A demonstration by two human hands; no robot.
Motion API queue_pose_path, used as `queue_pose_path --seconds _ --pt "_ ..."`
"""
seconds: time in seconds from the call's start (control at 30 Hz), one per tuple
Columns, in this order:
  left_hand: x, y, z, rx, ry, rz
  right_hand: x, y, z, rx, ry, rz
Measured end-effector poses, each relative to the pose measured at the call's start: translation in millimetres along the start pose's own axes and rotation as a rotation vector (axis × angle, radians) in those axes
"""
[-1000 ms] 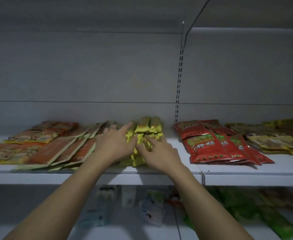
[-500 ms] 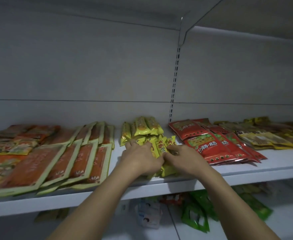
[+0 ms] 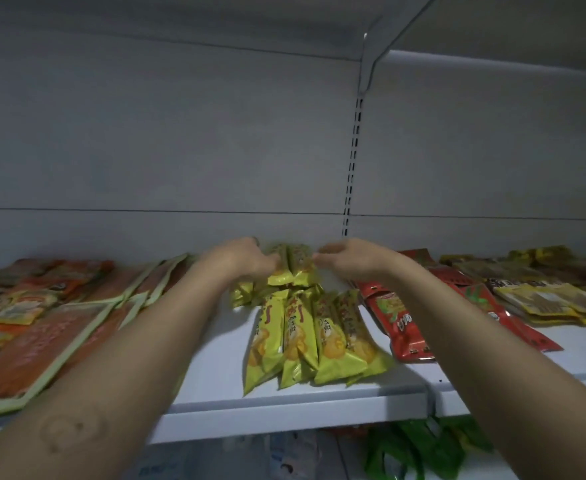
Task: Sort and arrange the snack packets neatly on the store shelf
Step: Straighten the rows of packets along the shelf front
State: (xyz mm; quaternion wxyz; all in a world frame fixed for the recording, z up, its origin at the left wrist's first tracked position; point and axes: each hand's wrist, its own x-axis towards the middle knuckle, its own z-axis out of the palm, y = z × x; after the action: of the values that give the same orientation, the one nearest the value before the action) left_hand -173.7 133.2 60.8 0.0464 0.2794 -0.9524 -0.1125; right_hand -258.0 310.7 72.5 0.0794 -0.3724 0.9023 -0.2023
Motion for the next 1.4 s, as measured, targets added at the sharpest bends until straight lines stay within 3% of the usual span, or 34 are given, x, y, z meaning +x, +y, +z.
queue_pose_path --seconds 0.23,0.4,0.93,1.07,1.2,1.4 --pt "45 0 17 -0.085 -0.193 -0.083 80 7 3 -0.127 -0.257 0.141" --pt "47 13 21 -0.132 -0.167 -0.119 106 12 13 0.11 -0.312 0.193" --pt "41 50 38 -0.268 -0.127 -0.039 89 49 0 -0.003 -0.194 0.142" --pt "29 51 36 -0.16 -0.128 -0.029 78 45 -2 -0.262 0.015 0.096" --pt "-6 48 26 0.044 0.007 0.009 43 35 -11 -0.235 0.281 -0.013" --pt "-65 34 28 0.136 -0.048 0.005 -48 29 7 -0.362 0.133 0.009"
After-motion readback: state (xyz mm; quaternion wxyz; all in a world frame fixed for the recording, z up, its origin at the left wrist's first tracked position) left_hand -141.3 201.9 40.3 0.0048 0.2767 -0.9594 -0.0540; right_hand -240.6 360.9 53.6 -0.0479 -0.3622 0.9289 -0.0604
